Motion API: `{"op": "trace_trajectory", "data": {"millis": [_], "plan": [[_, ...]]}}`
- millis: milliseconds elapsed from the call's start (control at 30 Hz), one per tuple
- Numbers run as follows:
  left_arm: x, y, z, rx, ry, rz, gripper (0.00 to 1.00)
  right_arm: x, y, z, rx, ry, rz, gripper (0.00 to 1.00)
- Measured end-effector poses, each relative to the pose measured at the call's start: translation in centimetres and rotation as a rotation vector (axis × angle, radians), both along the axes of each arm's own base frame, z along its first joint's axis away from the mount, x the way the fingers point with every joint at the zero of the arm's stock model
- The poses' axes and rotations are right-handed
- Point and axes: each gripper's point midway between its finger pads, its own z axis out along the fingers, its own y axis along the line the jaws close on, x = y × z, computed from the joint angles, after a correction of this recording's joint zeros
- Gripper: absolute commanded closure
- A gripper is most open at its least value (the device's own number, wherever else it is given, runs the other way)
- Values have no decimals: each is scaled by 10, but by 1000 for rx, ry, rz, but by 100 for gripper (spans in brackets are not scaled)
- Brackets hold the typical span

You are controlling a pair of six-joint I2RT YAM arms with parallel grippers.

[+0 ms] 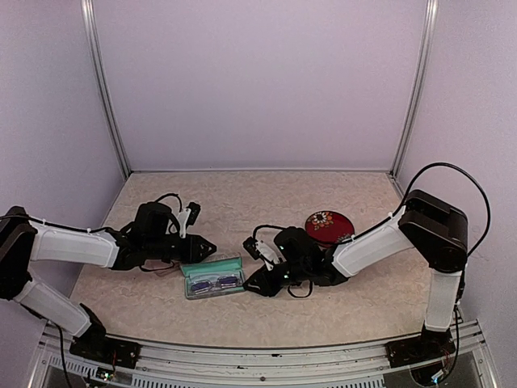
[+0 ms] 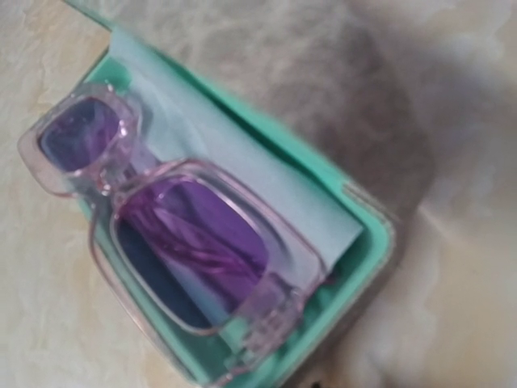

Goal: Organize the sunglasses
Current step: Close the case with sunglasses at the center of the board.

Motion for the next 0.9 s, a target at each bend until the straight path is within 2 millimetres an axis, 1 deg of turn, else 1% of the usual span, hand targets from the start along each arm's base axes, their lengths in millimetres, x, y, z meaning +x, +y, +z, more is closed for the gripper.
{"op": "trace_trajectory", "data": {"millis": [133, 367, 633, 900], "plan": [[-3, -5, 3, -21, -4, -22, 78, 0, 0, 0, 2, 6, -4, 75], [-14, -10, 1, -47, -15, -40, 82, 1, 0, -3, -2, 17, -13, 79], [-23, -18, 3, -67, -31, -53, 84, 3, 2, -4, -1, 28, -26, 82], [-36, -18, 3, -93, -43, -47, 85, 6, 3, -4, -3, 42, -51, 84]]}}
